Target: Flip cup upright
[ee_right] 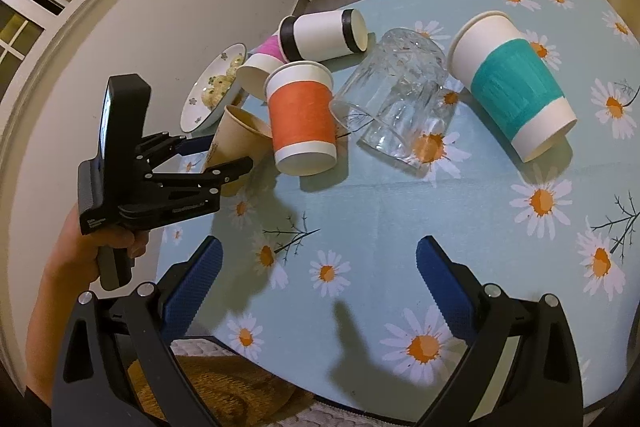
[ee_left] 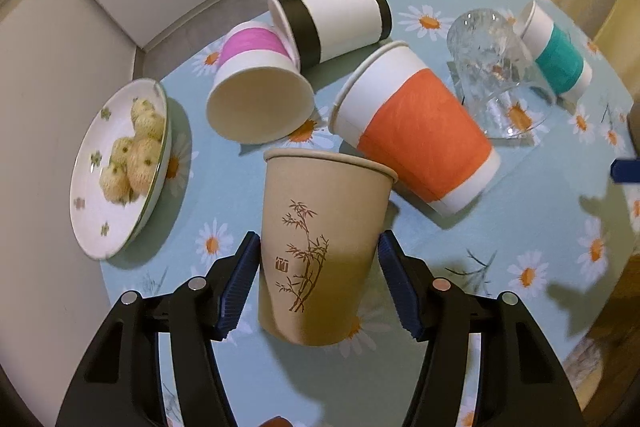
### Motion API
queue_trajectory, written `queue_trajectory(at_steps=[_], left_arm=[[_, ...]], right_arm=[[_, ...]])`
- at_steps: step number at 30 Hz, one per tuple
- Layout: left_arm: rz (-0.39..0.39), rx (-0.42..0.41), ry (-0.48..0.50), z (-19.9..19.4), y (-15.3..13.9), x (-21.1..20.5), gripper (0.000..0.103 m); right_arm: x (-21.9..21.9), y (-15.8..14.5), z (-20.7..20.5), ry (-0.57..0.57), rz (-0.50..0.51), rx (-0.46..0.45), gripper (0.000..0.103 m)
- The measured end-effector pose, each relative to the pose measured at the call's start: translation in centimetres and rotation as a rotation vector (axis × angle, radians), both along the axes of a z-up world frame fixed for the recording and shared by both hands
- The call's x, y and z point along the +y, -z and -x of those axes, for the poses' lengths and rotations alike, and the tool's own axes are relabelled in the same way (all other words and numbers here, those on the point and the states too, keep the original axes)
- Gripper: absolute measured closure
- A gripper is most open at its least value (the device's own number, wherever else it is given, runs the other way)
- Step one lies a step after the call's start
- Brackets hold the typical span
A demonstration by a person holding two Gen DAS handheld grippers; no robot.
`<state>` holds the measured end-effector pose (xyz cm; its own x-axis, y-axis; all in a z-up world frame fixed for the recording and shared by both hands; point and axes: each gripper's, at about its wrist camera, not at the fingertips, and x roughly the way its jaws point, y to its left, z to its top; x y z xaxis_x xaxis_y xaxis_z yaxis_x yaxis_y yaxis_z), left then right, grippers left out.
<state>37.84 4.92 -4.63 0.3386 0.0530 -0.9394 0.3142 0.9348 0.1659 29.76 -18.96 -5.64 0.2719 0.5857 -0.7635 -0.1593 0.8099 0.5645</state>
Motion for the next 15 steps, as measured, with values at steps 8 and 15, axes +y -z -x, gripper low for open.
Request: queue_trajectory(at_steps=[8,15], left_arm=[[0.259,0.035,-0.238,3.3,-2.9,1.4,0.044],[0.522,0.091,-0.452,7.0,-1.4,0.3,0.044]], right_arm=[[-1.4,-1.0,1.1,0.009,-0.115,0.025,0.006],[-3.9,-1.2,2.3,0.024,-0.225,0.077,0.006]])
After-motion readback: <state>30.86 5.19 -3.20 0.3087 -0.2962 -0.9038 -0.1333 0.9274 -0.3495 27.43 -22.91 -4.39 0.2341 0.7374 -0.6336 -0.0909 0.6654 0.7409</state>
